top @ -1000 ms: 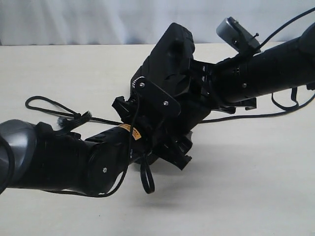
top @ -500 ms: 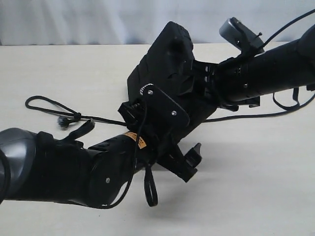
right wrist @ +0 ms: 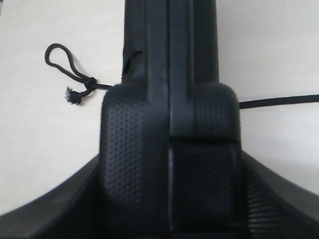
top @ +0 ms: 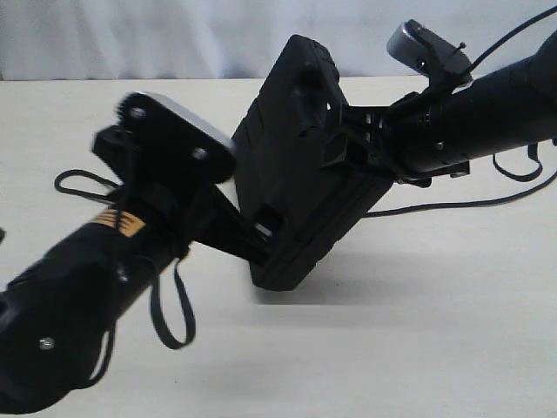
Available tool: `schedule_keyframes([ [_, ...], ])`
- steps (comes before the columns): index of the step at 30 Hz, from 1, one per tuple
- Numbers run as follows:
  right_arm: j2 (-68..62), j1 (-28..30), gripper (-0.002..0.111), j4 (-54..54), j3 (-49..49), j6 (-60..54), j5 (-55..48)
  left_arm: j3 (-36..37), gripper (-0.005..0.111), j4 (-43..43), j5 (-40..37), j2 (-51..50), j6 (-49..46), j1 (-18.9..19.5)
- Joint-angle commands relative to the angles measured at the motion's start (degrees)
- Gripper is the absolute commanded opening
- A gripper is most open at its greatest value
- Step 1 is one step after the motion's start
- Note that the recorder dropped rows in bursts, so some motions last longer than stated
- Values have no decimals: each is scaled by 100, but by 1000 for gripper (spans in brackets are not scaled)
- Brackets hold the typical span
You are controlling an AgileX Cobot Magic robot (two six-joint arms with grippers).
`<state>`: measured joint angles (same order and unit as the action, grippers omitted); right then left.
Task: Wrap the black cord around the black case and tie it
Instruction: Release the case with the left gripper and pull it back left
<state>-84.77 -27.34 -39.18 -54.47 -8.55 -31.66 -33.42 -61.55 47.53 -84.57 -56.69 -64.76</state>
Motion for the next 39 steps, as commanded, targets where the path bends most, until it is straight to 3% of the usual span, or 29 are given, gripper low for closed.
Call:
schedule_keyframes([
  [1, 283, 9, 4, 263, -78, 216, 166, 357, 105, -452, 909, 548, -46, -16],
  [8, 365, 0, 4, 524, -78, 293, 166, 476, 105, -852, 1088, 742, -659, 18],
  [13, 524, -13, 4, 1022, -78, 341, 331, 476, 105, -1372, 1997, 742, -725, 18],
  [18, 632, -26, 4, 1462, -78, 407, 344, 476, 105, -1433, 2072, 742, -725, 18],
  [24, 632, -805, 4, 4347, -78, 2704, 608, 476, 105, -1473, 2168, 742, -725, 18],
  [27, 632, -818, 4, 5443, -78, 3893, 422, 476, 105, -1562, 2244, 742, -725, 18],
  [39, 632, -1149, 4, 5531, -78, 3937, 332, 476, 105, -1766, 2244, 742, -585, 18],
])
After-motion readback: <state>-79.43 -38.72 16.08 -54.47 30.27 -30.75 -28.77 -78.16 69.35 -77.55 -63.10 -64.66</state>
